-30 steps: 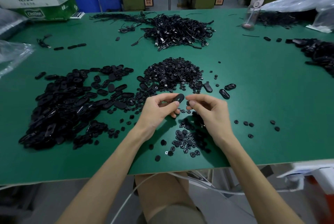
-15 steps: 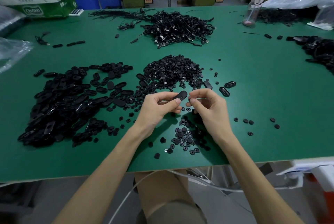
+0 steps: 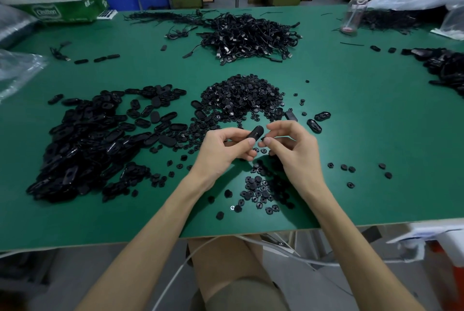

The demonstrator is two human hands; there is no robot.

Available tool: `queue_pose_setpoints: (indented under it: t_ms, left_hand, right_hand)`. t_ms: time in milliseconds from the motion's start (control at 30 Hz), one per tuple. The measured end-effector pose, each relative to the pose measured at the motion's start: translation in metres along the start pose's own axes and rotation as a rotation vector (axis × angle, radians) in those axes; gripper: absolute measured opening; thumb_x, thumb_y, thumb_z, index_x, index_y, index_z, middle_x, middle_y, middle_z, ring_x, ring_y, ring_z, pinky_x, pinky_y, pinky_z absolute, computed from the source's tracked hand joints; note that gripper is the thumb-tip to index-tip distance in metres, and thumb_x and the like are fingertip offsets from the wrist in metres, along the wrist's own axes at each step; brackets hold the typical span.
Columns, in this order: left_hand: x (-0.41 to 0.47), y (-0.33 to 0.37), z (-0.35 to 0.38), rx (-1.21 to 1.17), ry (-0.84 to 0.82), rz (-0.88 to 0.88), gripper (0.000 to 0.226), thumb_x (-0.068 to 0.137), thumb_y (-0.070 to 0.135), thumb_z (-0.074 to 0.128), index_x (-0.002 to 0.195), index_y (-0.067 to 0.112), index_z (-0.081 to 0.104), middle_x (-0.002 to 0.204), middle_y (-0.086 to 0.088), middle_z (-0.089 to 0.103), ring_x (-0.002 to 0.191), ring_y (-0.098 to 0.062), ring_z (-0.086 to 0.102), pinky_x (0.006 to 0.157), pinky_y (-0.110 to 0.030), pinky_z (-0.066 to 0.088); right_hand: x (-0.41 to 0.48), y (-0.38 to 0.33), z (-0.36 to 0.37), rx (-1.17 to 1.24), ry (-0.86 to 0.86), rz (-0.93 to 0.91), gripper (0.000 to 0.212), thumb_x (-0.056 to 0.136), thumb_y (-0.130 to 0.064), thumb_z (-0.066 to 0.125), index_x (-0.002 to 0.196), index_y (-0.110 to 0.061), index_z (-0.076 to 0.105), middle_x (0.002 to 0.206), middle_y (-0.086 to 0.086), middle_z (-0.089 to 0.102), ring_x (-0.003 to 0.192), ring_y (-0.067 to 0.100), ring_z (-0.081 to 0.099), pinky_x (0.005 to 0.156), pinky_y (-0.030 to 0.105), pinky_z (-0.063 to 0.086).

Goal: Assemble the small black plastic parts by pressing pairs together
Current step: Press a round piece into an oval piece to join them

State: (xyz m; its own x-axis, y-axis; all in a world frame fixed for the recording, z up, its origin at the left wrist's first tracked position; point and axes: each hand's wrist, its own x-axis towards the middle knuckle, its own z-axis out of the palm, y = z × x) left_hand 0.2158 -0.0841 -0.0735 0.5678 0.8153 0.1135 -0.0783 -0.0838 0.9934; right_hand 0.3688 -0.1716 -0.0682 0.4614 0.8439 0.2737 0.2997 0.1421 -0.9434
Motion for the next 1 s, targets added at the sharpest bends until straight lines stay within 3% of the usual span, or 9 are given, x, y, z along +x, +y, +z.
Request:
queue_pose_setpoints:
  t_ms: [133,333,633,1000]
  left_hand:
    - [-0.0003,-0.0004,0.0015,0.036,0.000,-0.001,0.011,0.094,0.000,0.071,0.102,0.005,0.075,0.082,-0.009,0.078,0.071,-0.019,0.074,0.068,-0.026,0.062]
    - [-0.0003,-0.0007,0.0003,0.133,-0.009,0.002,0.009,0.093,0.003,0.074,0.098,0.009,0.077,0.071,-0.007,0.074,0.059,-0.017,0.067,0.059,-0.023,0.056]
    - [-0.0016,0.0025,0.0013,0.184,-0.023,0.016,0.012,0.092,0.005,0.075,0.093,0.016,0.076,0.066,0.001,0.073,0.052,-0.009,0.064,0.057,-0.020,0.054]
    - [-0.0016,0.0029,0.0007,0.186,-0.020,0.000,0.006,0.093,0.007,0.075,0.095,0.013,0.075,0.063,-0.005,0.071,0.049,-0.013,0.062,0.057,-0.021,0.054]
  right_hand:
    - [-0.0003,0.0001,0.0011,-0.023,0.025,-0.021,0.027,0.091,0.002,0.073,0.113,-0.011,0.065,0.095,0.002,0.072,0.086,0.020,0.074,0.086,0.038,0.059]
    - [-0.0022,0.0000,0.0062,-0.192,0.042,-0.104,0.025,0.091,-0.002,0.074,0.111,-0.016,0.065,0.095,-0.010,0.071,0.086,0.005,0.070,0.081,0.023,0.057]
    - [-0.0028,-0.0005,0.0059,-0.215,0.060,-0.111,0.023,0.091,-0.003,0.073,0.109,-0.016,0.065,0.093,-0.012,0.071,0.086,0.005,0.069,0.079,0.025,0.055]
    - [-0.0028,-0.0008,0.0063,-0.228,0.065,-0.119,0.018,0.090,-0.006,0.074,0.105,-0.015,0.067,0.093,-0.010,0.073,0.085,0.005,0.069,0.077,0.023,0.055]
